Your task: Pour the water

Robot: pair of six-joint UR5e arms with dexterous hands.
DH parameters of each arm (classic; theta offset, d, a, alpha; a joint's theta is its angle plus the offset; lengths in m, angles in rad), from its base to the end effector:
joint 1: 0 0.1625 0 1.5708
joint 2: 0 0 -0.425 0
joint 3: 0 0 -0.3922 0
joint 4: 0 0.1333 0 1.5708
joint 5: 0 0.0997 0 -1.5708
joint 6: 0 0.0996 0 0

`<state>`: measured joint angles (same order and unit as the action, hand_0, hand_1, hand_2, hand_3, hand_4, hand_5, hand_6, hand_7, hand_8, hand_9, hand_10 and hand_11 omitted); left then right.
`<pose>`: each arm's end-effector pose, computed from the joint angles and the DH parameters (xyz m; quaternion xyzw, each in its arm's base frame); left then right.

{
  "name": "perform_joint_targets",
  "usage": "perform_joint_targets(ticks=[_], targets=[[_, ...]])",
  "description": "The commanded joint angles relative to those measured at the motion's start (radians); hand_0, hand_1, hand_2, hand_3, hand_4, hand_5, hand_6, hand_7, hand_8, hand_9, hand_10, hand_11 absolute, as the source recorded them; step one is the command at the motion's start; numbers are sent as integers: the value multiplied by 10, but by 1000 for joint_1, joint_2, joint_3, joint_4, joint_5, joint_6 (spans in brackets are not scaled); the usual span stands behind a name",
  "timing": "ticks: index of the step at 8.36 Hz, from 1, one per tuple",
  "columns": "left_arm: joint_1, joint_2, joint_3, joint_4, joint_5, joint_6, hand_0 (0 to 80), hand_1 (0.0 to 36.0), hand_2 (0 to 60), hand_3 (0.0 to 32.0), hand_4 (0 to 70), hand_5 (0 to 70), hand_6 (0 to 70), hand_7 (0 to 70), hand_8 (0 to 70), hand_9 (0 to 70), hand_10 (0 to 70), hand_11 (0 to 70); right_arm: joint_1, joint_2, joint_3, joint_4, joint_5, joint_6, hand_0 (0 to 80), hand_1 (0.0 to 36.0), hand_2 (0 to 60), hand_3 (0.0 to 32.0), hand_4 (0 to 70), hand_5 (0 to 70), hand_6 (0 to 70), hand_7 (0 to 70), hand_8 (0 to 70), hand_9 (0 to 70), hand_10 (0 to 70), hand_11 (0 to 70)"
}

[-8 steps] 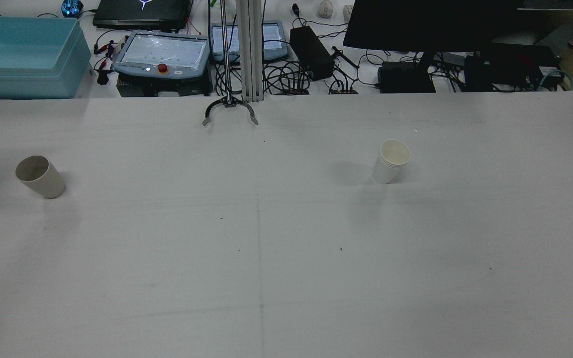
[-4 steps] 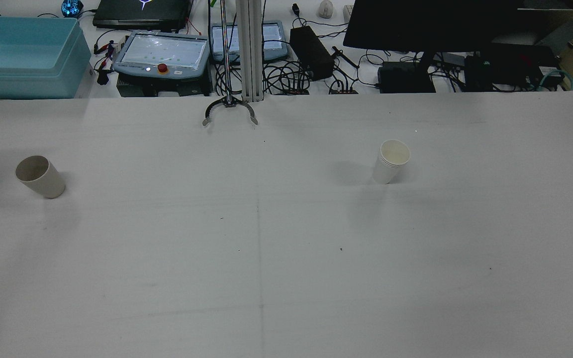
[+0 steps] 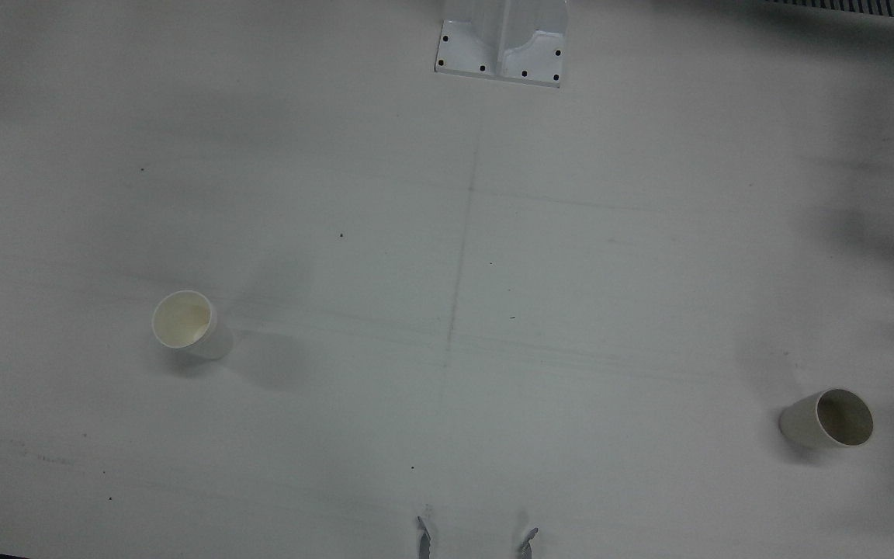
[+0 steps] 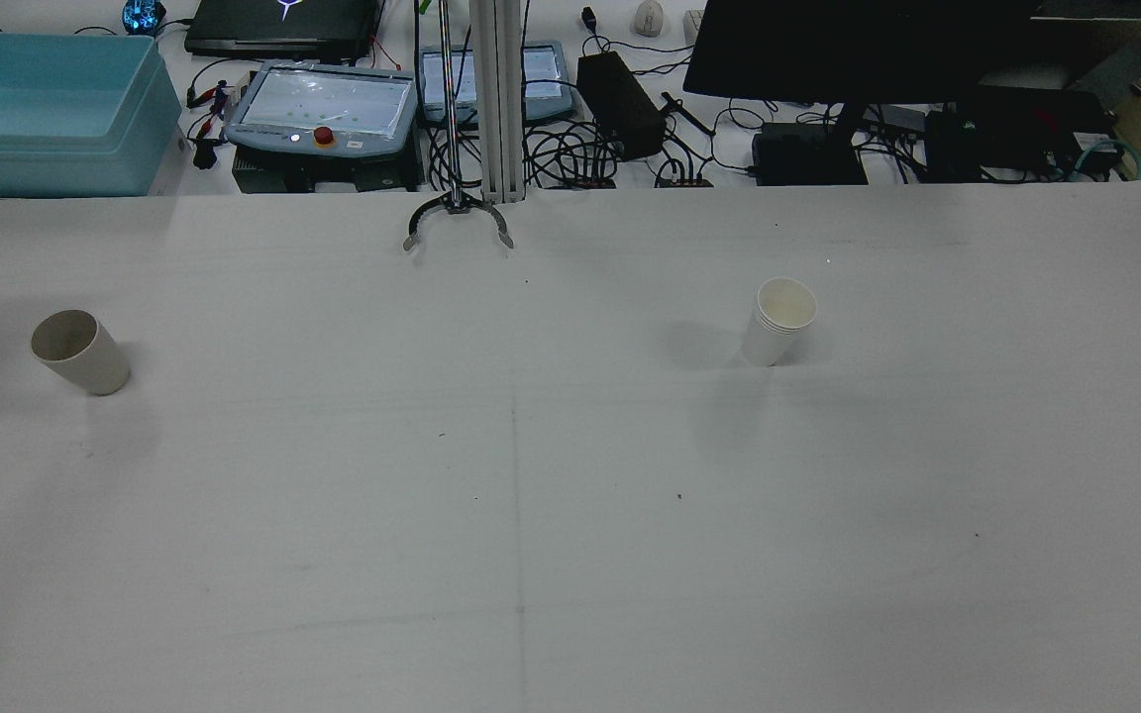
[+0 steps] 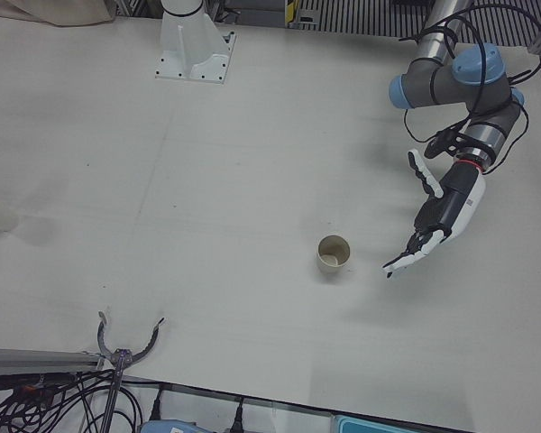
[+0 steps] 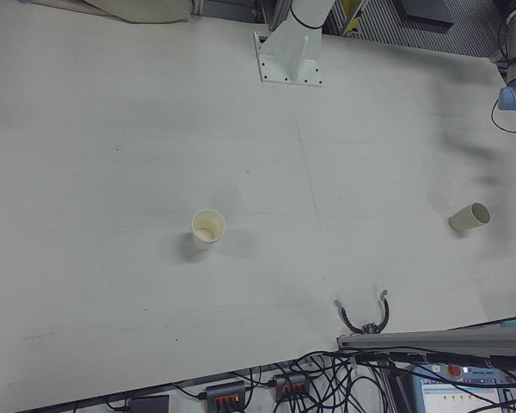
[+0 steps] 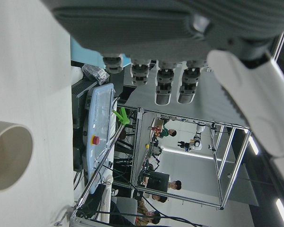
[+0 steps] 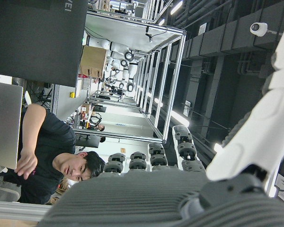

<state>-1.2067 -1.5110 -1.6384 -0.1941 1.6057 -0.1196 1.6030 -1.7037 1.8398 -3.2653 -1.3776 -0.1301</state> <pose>0.0511 -0.4988 0.6614 -0.1962 0.7495 -0.6258 0.0905 0.1662 -0.4261 0.6290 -0.1250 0.7003 -0.7020 0.0343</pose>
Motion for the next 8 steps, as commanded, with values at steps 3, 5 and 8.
perform_joint_targets(ticks=[3,5,8], targets=[[-4,2,-8,-4,-1,0,431,10,0,16,176,146,146,188,104,84,34,51,3,-4,1,-1,-1,3,380,83,163,0,56,89,71,109,40,64,40,66],[-43,33,-44,-17,-1,3,436,9,0,14,176,138,138,178,98,77,29,45,5,5,25,1,-3,-11,379,82,154,0,41,72,54,78,26,38,25,44],[-30,-23,-74,-42,0,57,466,5,0,24,217,203,166,241,135,105,30,47,116,29,121,-4,-75,-86,397,91,170,0,73,136,82,154,36,45,24,44]])
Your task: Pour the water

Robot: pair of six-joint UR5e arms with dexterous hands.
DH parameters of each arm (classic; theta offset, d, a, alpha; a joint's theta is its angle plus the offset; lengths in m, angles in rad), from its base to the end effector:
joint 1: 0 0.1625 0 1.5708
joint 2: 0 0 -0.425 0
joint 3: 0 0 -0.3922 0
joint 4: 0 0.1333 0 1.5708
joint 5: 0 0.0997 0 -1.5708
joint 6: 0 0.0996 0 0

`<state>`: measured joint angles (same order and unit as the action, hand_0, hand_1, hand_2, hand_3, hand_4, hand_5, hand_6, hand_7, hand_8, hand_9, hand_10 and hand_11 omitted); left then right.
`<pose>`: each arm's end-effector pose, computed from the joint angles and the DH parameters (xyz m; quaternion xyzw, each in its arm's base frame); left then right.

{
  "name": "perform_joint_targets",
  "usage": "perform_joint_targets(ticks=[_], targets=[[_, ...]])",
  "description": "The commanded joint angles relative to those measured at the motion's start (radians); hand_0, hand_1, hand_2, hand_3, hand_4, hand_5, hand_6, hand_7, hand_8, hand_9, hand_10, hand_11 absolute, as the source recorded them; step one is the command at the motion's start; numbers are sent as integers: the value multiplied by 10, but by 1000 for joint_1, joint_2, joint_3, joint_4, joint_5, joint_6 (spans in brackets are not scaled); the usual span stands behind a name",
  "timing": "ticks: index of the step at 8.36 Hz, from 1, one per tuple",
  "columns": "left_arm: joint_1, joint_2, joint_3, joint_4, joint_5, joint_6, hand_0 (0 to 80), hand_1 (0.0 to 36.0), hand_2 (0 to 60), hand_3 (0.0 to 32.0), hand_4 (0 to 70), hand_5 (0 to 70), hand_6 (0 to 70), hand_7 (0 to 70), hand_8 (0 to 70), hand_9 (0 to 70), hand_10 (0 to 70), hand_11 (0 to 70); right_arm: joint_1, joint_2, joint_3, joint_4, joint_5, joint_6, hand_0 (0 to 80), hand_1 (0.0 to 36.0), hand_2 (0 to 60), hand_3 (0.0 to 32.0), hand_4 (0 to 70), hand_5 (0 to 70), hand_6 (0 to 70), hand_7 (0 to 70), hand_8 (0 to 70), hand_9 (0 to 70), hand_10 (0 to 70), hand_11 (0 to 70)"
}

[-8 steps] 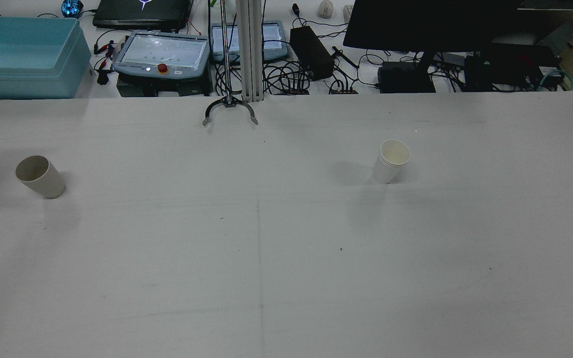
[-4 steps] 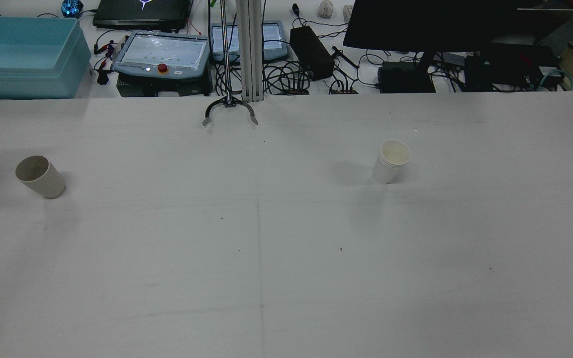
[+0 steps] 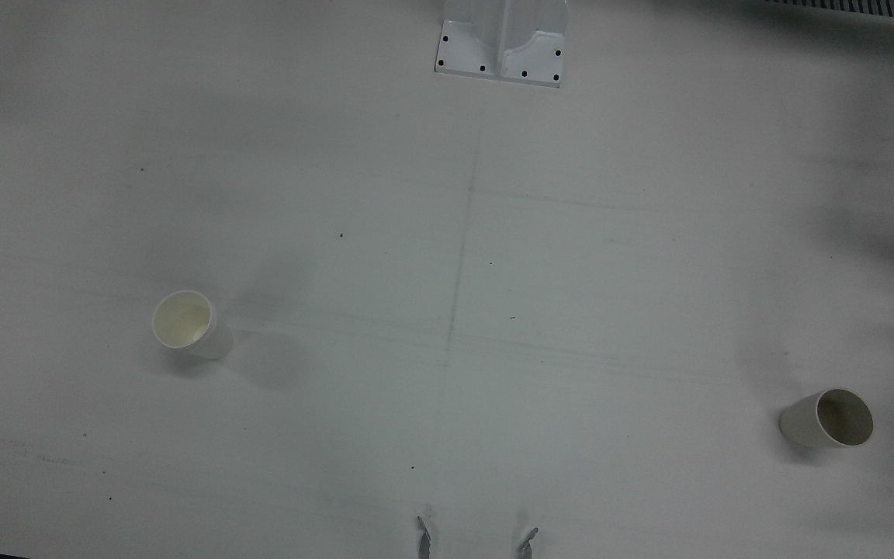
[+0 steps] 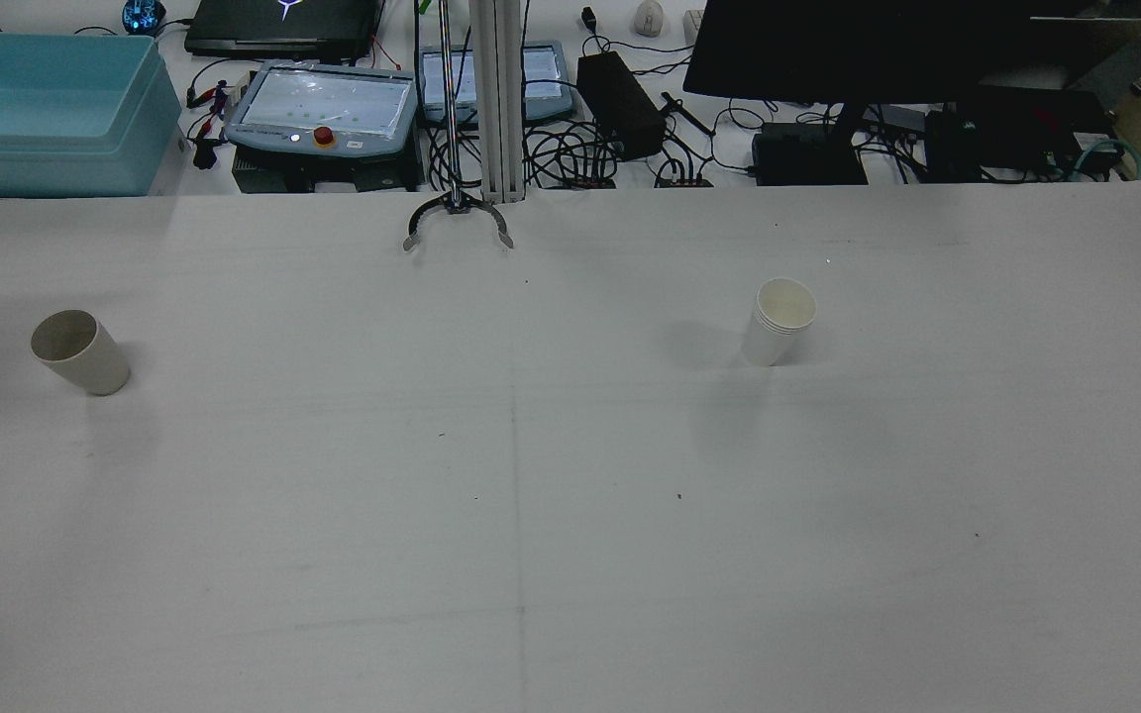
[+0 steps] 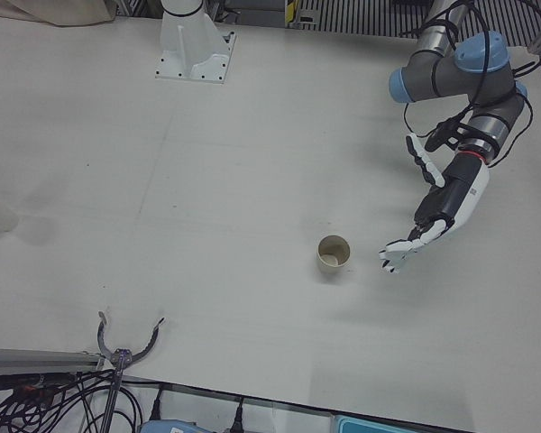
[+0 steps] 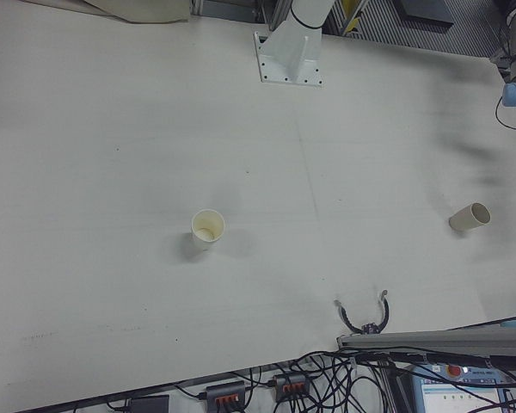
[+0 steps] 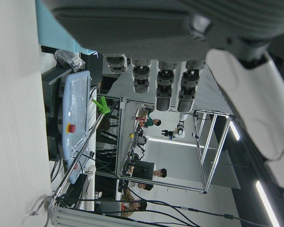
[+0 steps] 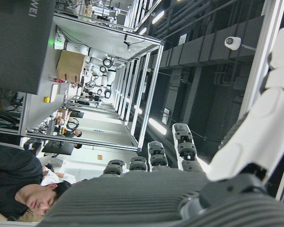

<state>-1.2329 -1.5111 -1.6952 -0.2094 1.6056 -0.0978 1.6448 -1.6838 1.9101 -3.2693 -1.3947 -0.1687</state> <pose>0.0396 -0.5042 0.6304 -0.1825 0.7759 -0.5978 0.0861 0.1830 -0.4293 0.5864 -0.1480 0.7256 -0.6711 0.0334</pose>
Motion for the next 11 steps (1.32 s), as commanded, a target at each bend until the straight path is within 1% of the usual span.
perform_joint_targets(ticks=[1,2,3,4,5,6,7,8,9,10,11], targets=[[-40,-32,-8,-27,0,76,461,0,0,24,221,209,160,241,128,93,29,44,52,38,5,-3,-58,-60,401,91,169,0,82,143,83,149,40,50,29,50],[-131,-34,-20,-28,17,190,461,0,0,24,234,223,164,248,126,81,24,35,61,74,-23,-7,-59,-83,404,91,164,0,91,160,79,139,38,42,26,46],[-176,-32,-38,-40,14,352,469,0,0,4,255,251,169,260,123,82,26,39,49,93,-72,-6,-50,-116,430,112,174,0,93,145,56,92,7,6,3,8],[-159,-31,-37,-42,23,396,460,0,0,0,258,274,180,263,133,106,38,57,53,107,-97,-4,-52,-117,452,125,157,0,73,64,32,34,0,0,0,0],[-117,-31,-43,-9,23,401,483,10,0,0,264,239,165,228,125,92,36,57,35,114,-123,-4,-49,-123,453,127,151,0,62,55,5,4,0,0,0,0],[-105,-26,-41,-4,26,401,609,130,0,102,155,104,57,66,39,4,5,27,32,111,-122,-6,-49,-121,453,133,146,0,21,40,0,0,0,0,0,0],[-68,-26,-20,8,43,426,800,218,0,118,91,51,3,3,0,0,0,4,-8,115,-128,-6,-49,-123,458,147,150,0,0,29,0,0,0,0,0,0],[-56,-26,-15,8,71,487,755,225,0,22,73,50,0,0,1,0,0,0,-16,115,-135,-6,-49,-124,456,145,149,0,0,32,0,0,0,0,0,0],[-57,-27,-14,16,85,513,681,229,0,0,50,43,0,0,1,0,0,0,-11,110,-137,-6,-49,-124,447,140,158,0,0,33,0,0,0,0,0,0],[-56,-32,41,-5,83,548,734,246,0,0,44,50,0,0,0,0,0,0,-11,110,-137,-7,-49,-124,443,142,168,0,0,50,0,0,0,0,0,0],[-54,-32,121,-60,83,541,666,241,0,0,39,52,0,0,0,0,0,0,-10,108,-137,-6,-49,-124,437,140,176,0,0,55,0,0,0,0,0,0]])
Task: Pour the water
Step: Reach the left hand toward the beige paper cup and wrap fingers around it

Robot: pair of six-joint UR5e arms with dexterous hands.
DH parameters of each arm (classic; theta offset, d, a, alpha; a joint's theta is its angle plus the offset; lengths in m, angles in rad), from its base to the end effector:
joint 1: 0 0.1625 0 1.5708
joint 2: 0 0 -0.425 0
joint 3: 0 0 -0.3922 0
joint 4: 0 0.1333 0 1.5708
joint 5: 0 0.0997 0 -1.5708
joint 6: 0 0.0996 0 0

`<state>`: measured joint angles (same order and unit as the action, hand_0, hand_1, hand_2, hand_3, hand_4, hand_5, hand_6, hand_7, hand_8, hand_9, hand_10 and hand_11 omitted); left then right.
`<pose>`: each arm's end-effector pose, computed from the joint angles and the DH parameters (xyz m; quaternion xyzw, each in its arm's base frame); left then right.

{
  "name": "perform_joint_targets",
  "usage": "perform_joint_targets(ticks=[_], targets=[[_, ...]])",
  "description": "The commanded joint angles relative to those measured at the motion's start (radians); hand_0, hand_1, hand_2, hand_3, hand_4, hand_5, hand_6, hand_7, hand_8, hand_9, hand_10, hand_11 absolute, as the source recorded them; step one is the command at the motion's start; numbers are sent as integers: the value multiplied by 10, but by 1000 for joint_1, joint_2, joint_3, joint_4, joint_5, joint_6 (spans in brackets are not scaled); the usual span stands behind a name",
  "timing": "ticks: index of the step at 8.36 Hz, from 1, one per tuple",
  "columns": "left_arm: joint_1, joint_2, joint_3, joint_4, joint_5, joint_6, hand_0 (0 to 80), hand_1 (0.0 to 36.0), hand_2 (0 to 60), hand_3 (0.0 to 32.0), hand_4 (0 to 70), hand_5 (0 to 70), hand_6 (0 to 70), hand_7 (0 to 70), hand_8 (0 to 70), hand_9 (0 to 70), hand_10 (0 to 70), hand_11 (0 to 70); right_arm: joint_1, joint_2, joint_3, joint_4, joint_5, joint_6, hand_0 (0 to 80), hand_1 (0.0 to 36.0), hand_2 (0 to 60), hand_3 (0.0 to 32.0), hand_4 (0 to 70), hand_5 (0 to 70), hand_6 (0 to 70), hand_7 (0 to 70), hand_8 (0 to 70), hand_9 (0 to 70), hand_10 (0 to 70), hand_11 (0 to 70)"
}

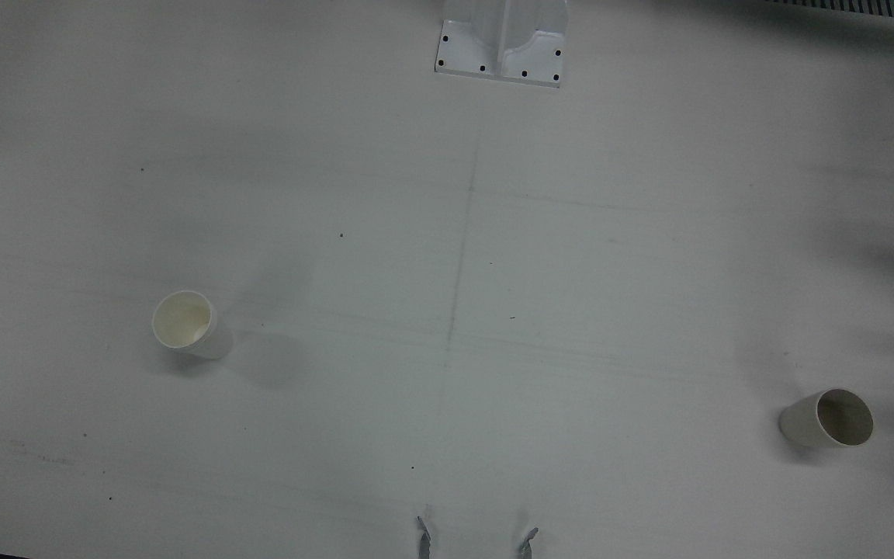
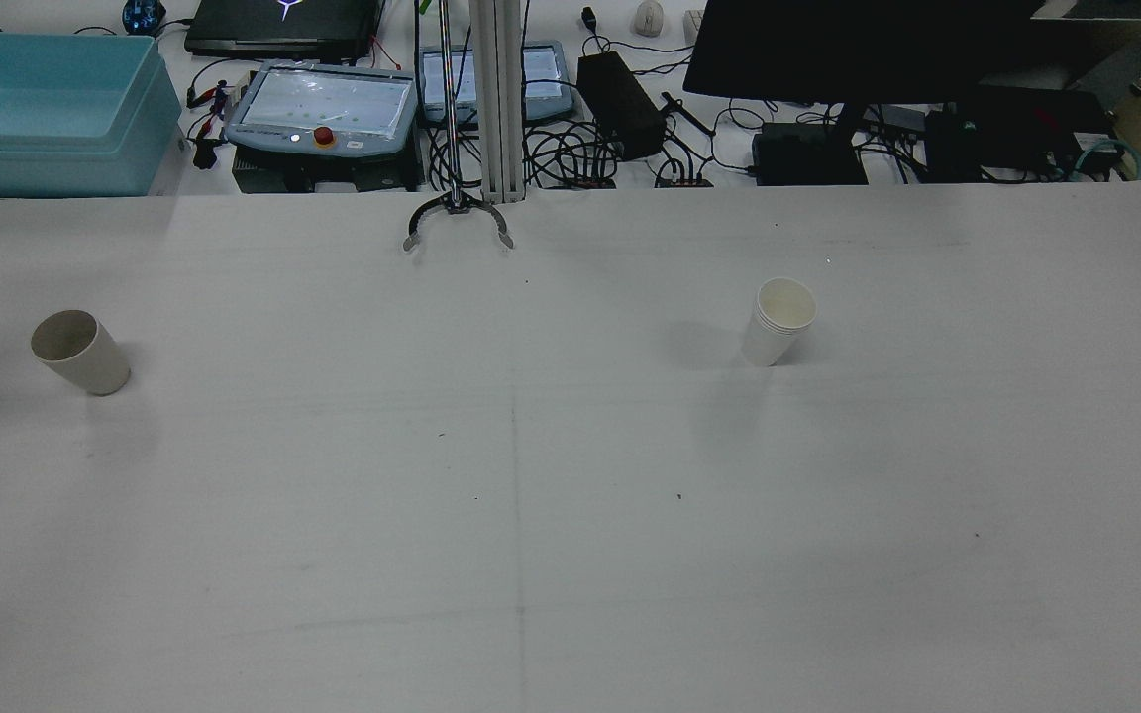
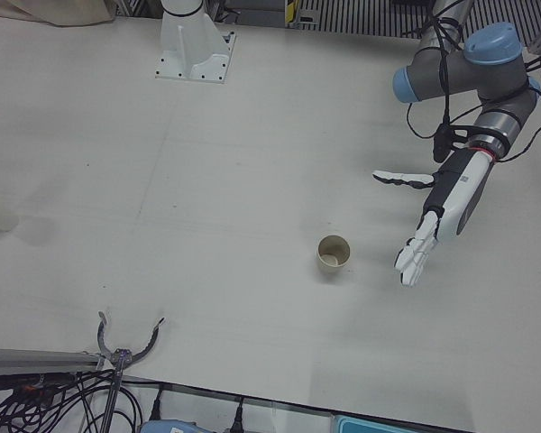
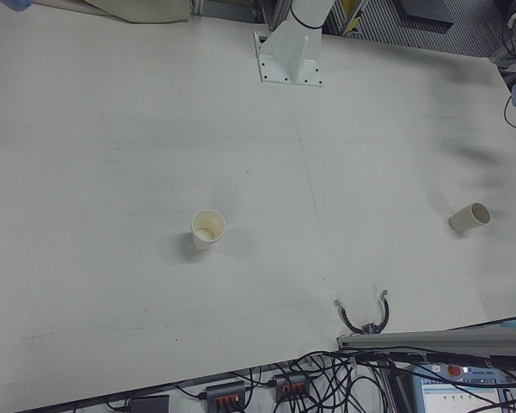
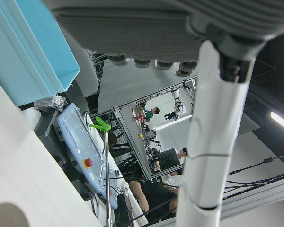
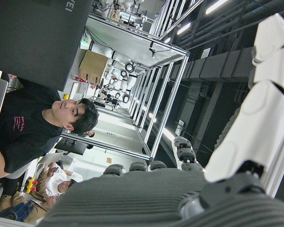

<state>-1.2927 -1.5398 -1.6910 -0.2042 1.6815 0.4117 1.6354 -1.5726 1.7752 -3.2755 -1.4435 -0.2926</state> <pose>0.0200 -0.5154 0.6192 0.0206 0.8021 -0.5452 0.2431 0.1772 -0.4784 0.6013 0.1723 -0.7102 0.6819 0.0313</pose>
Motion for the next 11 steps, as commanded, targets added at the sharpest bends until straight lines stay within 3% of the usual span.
perform_joint_targets(ticks=[1,4,6,8,11], targets=[[7,-5,185,-120,4,39,628,229,0,0,38,47,0,0,0,0,0,0,-18,-4,-5,-3,-1,-8,434,138,179,0,0,57,0,0,0,0,0,0],[87,-89,370,-231,-5,117,619,220,0,0,48,50,0,0,0,0,0,0,-22,-7,-30,-1,0,-28,436,139,178,0,0,53,0,0,0,0,0,0],[98,-126,500,-305,-20,127,605,216,0,0,42,50,0,0,0,0,0,0,-34,-9,-40,0,0,-28,432,137,179,0,0,54,0,0,0,0,0,0],[153,-126,514,-313,-22,156,596,212,0,0,44,52,0,0,0,0,0,0,-45,-7,-45,-1,-1,-30,432,136,179,0,0,59,0,0,0,0,0,0],[222,-121,521,-337,-77,167,588,211,0,0,38,54,2,0,0,0,0,0,-45,-7,-43,0,-2,-30,426,133,182,0,0,63,0,0,0,0,0,0]])
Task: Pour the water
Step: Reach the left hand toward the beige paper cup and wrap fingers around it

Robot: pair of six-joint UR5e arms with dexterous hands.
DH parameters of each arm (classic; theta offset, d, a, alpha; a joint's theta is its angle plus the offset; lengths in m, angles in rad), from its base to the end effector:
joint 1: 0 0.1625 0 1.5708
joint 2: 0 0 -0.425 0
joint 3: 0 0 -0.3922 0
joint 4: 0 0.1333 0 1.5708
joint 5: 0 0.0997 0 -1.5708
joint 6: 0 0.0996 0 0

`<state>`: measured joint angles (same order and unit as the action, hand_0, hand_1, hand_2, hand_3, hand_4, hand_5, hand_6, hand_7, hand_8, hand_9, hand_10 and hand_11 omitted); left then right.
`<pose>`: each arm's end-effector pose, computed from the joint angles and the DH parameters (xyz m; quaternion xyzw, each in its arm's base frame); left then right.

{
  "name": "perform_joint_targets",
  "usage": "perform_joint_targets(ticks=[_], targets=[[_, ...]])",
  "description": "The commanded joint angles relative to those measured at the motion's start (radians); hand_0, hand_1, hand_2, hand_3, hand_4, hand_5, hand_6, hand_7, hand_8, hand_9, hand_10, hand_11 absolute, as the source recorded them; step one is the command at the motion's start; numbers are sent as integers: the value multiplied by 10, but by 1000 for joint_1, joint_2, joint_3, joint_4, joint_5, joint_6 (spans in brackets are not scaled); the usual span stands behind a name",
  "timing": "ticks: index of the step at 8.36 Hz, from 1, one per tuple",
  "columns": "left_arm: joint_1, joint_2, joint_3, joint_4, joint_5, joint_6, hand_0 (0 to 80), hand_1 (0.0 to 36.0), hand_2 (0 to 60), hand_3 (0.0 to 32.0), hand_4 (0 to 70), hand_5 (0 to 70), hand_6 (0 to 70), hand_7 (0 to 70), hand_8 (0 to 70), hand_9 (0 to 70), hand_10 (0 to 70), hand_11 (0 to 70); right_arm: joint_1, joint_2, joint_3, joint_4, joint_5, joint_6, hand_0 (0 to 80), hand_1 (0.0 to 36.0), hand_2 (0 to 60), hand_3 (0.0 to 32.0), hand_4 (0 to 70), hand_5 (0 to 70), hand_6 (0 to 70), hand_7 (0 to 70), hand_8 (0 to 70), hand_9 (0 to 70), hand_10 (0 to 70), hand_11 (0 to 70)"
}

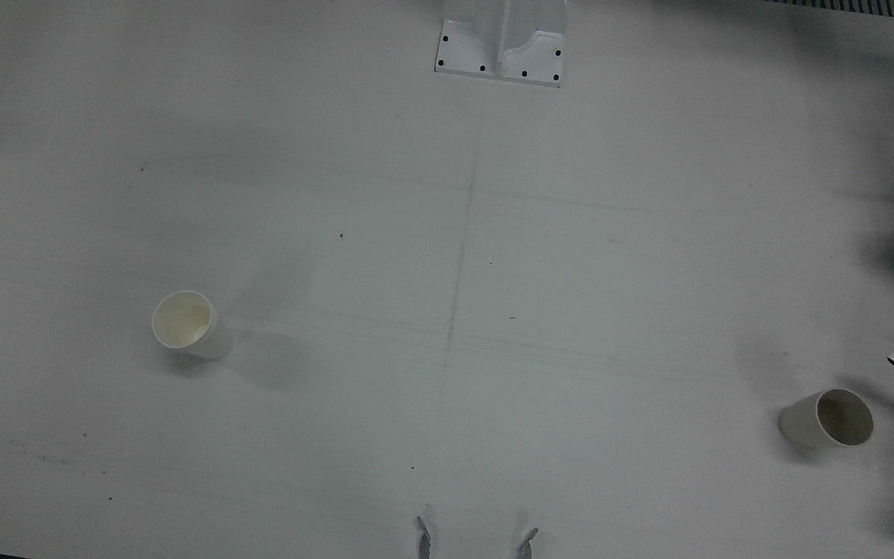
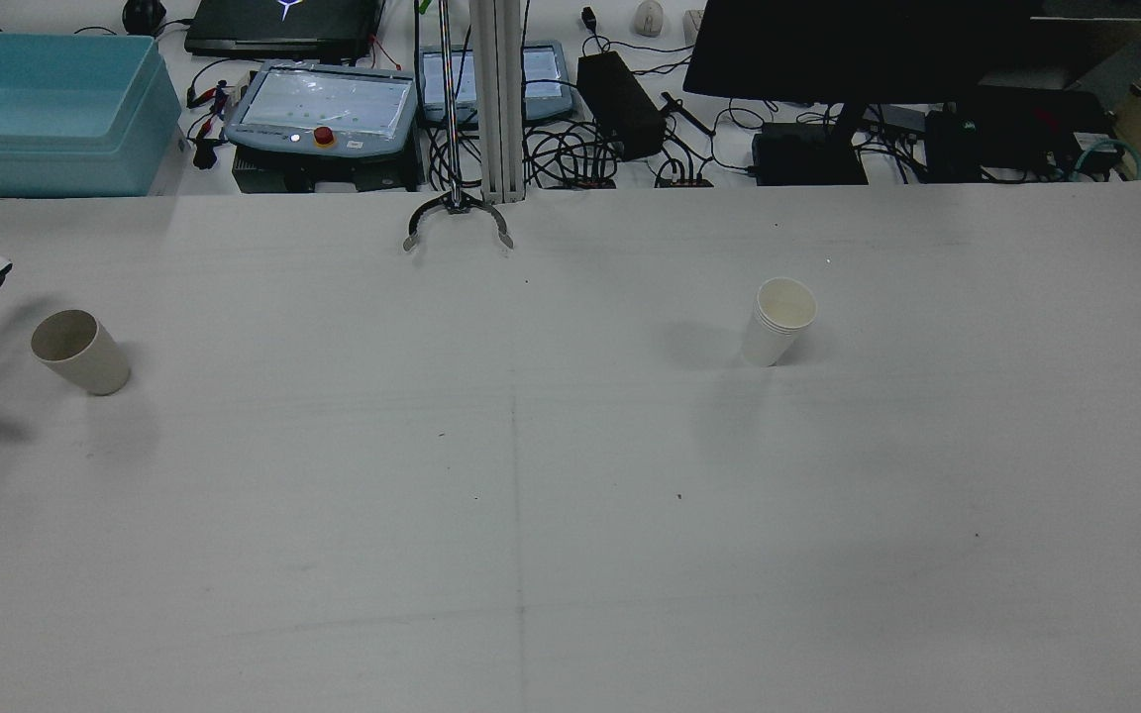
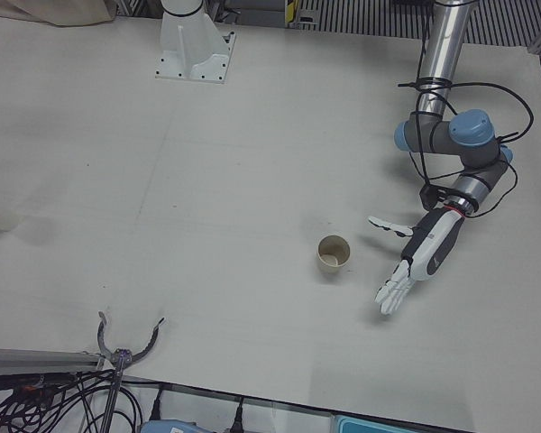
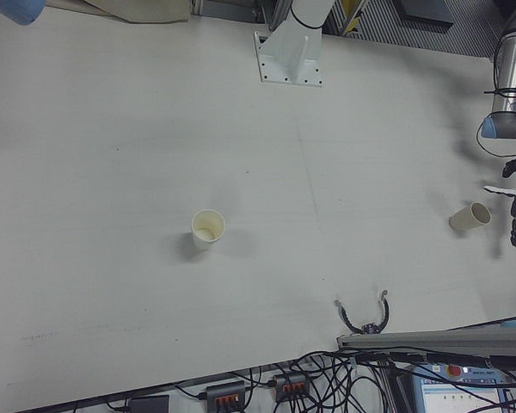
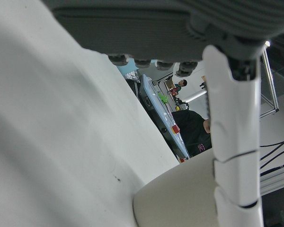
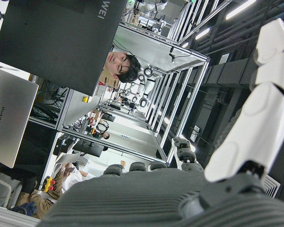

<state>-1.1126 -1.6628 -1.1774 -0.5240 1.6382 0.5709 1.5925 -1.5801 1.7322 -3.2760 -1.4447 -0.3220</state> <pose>0.1220 -0.5336 0.7774 0.0230 0.7808 -0.5301 0.3299 0.1563 -0.4810 0.6260 0.1652 -0.6939 0.6983 0.0602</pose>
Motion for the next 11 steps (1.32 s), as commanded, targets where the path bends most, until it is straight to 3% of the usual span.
perform_joint_targets(ticks=[1,3,5,11], targets=[[43,-2,7,-22,-40,7,586,207,0,0,39,52,2,0,0,0,0,0,-5,0,0,1,0,0,425,133,182,0,0,61,0,0,0,0,0,0],[68,-9,5,-22,-64,7,589,205,0,0,51,56,6,0,1,0,0,0,-6,-1,1,1,1,0,425,131,182,0,0,62,0,0,0,0,0,0],[160,-21,4,-18,-124,0,583,202,0,0,53,58,12,8,1,0,0,0,-9,0,0,1,1,0,425,131,180,0,0,63,0,0,0,0,0,0],[158,-66,-7,47,-123,-43,586,199,0,0,81,68,27,25,5,0,0,0,-19,0,-17,3,1,3,423,128,180,0,1,64,0,0,0,0,0,0]])
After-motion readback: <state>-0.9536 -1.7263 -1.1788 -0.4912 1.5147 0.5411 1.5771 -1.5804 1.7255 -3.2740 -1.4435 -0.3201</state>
